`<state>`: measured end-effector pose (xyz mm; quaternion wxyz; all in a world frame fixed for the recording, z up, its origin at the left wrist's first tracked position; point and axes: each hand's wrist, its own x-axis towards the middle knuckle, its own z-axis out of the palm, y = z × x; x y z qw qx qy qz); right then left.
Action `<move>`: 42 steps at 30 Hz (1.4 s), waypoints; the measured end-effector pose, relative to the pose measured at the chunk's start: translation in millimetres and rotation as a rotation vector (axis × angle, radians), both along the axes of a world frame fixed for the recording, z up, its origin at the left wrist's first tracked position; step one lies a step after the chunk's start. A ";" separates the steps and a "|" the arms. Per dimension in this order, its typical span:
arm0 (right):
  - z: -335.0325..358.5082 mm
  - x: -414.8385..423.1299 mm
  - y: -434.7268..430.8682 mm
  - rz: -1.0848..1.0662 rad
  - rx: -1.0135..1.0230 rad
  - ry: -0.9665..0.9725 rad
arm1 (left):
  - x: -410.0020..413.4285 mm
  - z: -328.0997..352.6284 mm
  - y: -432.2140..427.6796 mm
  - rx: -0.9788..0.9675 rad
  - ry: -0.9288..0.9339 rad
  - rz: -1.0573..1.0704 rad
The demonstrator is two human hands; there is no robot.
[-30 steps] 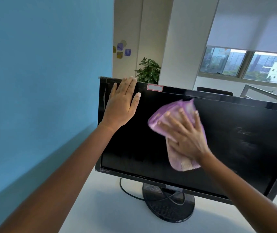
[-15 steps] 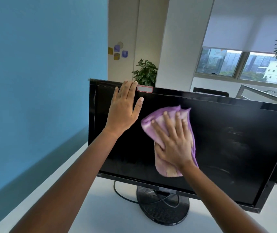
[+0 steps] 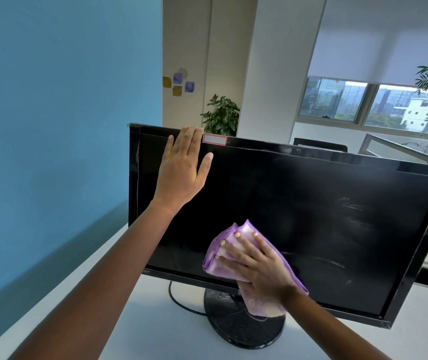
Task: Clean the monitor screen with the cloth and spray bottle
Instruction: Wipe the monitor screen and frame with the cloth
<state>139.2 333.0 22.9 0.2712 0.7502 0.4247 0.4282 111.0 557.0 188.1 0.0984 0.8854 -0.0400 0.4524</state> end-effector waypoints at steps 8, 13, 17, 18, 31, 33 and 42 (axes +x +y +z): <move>122.6 20.3 -36.0 -0.030 0.484 -0.030 | 0.8 4.6 -21.6 0.006 0.064 -0.087; 139.8 21.5 -6.0 -0.061 0.601 -0.012 | 5.2 7.9 -35.3 -0.119 0.042 -0.154; 113.5 14.6 26.4 -0.042 0.614 0.020 | 5.9 7.5 -35.7 -0.121 0.014 -0.136; 107.0 13.5 31.0 -0.033 0.601 0.023 | 6.0 7.2 -35.6 -0.117 0.009 -0.131; 60.8 7.9 -23.2 -0.052 0.414 -0.011 | 3.5 6.7 -33.4 -0.124 0.005 -0.155; 72.9 6.8 -20.5 -0.074 0.573 -0.005 | 2.7 7.1 -35.1 -0.132 0.004 -0.152; 108.1 8.4 81.2 -0.101 0.783 0.106 | 4.8 5.7 -32.8 -0.129 -0.010 -0.143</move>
